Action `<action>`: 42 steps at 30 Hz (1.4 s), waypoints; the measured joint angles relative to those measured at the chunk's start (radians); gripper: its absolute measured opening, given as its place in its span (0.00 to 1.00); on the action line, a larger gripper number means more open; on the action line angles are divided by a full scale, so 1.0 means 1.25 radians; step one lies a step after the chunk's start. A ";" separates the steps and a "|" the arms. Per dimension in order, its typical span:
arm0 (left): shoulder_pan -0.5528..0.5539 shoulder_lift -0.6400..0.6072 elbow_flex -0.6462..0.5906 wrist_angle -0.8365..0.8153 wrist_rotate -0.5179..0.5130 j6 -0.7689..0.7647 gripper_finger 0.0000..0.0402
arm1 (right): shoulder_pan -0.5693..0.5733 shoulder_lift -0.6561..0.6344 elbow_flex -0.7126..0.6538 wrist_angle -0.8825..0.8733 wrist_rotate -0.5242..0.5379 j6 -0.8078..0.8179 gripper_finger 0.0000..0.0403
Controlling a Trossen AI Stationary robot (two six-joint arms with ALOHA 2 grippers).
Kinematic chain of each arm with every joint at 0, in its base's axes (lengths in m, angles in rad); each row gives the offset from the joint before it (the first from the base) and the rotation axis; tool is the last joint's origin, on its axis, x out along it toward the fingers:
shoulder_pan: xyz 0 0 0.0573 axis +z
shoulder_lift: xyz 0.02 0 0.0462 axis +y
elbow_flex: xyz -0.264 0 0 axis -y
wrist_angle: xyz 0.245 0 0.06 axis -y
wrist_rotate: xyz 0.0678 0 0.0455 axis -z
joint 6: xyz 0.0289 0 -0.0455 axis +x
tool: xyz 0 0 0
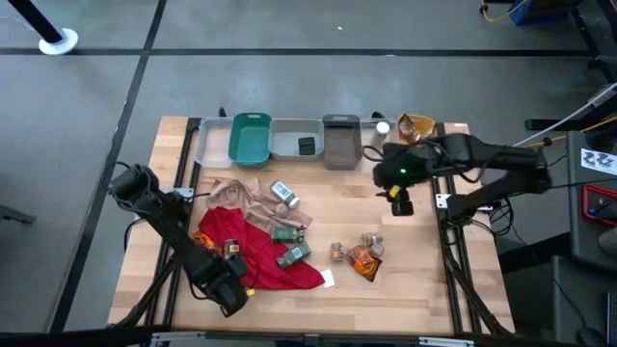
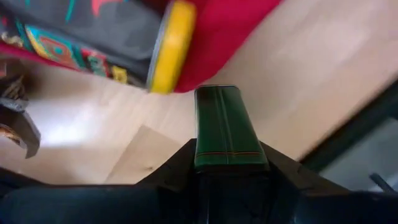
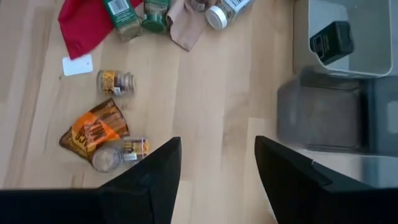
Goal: Sort spices by type
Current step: Put the black seasoning can into the gray bin
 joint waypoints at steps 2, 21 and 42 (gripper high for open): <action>0.013 -0.020 0.017 -0.003 0.000 0.005 0.27 | 0.000 -0.062 -0.103 0.078 0.000 0.016 0.51; 0.532 -0.210 0.116 -0.057 -0.107 0.442 0.27 | 0.000 -0.169 -0.678 0.739 -0.001 0.078 0.51; 1.132 -0.012 0.115 0.226 -0.005 0.647 0.28 | 0.000 -0.057 -0.695 0.885 -0.022 0.076 0.51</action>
